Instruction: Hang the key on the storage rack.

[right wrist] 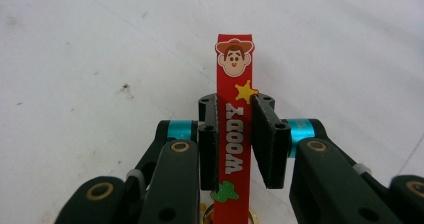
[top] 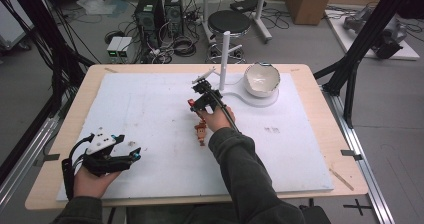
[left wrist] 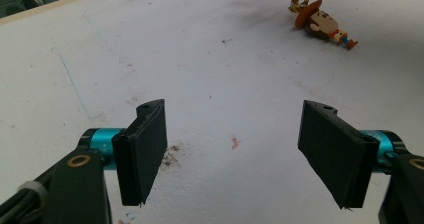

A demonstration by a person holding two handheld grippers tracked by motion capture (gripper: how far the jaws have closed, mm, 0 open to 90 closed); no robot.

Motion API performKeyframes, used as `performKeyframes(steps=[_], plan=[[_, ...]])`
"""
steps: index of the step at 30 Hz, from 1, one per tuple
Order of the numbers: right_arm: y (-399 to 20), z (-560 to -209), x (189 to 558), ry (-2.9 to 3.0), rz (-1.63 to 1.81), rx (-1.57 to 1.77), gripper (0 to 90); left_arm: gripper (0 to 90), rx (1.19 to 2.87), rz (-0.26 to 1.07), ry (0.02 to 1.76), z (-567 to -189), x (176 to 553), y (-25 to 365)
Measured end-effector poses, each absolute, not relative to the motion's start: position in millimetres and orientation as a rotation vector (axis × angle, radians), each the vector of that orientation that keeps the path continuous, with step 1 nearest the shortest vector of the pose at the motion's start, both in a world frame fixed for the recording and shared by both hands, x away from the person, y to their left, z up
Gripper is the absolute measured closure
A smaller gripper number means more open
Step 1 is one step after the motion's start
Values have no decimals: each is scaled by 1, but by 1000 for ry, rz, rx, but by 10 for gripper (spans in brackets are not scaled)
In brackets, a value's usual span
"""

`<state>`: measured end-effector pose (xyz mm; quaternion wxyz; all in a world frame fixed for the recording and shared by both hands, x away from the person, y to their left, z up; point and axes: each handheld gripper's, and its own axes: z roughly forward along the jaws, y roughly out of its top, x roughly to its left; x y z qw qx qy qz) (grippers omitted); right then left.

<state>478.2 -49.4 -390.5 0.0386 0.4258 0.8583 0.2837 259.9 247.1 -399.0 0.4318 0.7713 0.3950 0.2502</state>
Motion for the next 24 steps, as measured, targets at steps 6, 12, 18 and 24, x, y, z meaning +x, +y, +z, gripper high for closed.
performKeyframes(steps=[6, 12, 18, 24], plan=[[-66, -380, 474, 2617, 1004, 1274, 753, 280, 1926, 633, 983, -399, 260, 247], [-79, -371, 470, 2613, 1148, 1231, 753, 280, 1928, 636, 980, -399, 260, 246], [-94, -365, 467, 2591, 1258, 1205, 753, 280, 1927, 637, 983, -399, 260, 246], [-105, -358, 466, 2564, 1341, 1183, 753, 281, 1928, 635, 980, -399, 260, 246]])
